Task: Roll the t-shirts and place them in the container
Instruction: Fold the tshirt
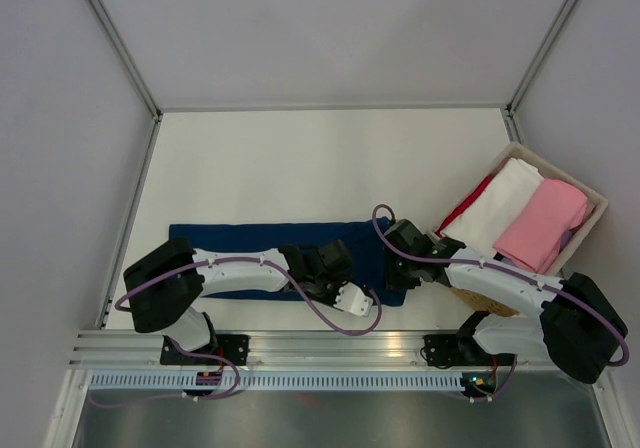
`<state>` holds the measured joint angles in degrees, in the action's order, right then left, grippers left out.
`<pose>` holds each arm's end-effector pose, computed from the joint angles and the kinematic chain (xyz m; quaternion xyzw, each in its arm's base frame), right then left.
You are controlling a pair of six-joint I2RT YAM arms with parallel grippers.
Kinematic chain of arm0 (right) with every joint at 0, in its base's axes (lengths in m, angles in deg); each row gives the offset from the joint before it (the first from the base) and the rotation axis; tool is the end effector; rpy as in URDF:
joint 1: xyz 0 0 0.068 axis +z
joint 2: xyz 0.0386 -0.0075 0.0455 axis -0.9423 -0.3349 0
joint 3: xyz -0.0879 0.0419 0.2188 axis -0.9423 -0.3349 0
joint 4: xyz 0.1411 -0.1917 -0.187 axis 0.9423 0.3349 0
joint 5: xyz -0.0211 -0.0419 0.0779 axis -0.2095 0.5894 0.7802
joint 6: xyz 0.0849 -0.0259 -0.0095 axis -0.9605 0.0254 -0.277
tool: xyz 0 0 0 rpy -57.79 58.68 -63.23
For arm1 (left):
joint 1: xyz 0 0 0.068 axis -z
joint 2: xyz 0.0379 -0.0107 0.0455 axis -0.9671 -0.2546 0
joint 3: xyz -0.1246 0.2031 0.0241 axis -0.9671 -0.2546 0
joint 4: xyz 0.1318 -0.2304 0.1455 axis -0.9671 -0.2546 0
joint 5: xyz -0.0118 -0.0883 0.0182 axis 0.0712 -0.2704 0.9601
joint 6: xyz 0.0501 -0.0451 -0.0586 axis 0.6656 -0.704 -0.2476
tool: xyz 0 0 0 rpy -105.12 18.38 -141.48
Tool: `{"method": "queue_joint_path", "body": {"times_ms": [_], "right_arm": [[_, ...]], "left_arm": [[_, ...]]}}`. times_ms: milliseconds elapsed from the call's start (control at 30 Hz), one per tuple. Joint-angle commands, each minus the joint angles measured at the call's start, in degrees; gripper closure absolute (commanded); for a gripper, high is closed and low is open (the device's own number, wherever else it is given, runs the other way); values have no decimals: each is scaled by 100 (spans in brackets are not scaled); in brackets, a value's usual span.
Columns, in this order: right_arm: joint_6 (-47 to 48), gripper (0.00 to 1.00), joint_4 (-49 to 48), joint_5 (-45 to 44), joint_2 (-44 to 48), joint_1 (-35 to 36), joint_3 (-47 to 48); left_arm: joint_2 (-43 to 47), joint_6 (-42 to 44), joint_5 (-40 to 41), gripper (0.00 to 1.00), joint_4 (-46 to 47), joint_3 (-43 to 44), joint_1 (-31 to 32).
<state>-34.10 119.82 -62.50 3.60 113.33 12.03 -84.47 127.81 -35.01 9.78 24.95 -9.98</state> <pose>0.1976 0.1857 0.0692 -0.0050 0.9771 0.1517 0.1490 0.1329 -0.3128 0.0560 0.8276 0.5178 -0.0912 0.1968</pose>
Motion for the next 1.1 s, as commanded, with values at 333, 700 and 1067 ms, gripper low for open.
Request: {"method": "queue_joint_path", "body": {"times_ms": [333, 700, 1067], "right_arm": [[47, 70, -282, 81, -200, 44, 155], [20, 95, -273, -7, -95, 44, 129], [47, 100, -238, -33, 11, 44, 102]], "left_arm": [[305, -287, -453, 50, -937, 699, 11], [-38, -15, 21, 55, -551, 532, -59], [-258, 21, 250, 85, -392, 462, -68]]}}
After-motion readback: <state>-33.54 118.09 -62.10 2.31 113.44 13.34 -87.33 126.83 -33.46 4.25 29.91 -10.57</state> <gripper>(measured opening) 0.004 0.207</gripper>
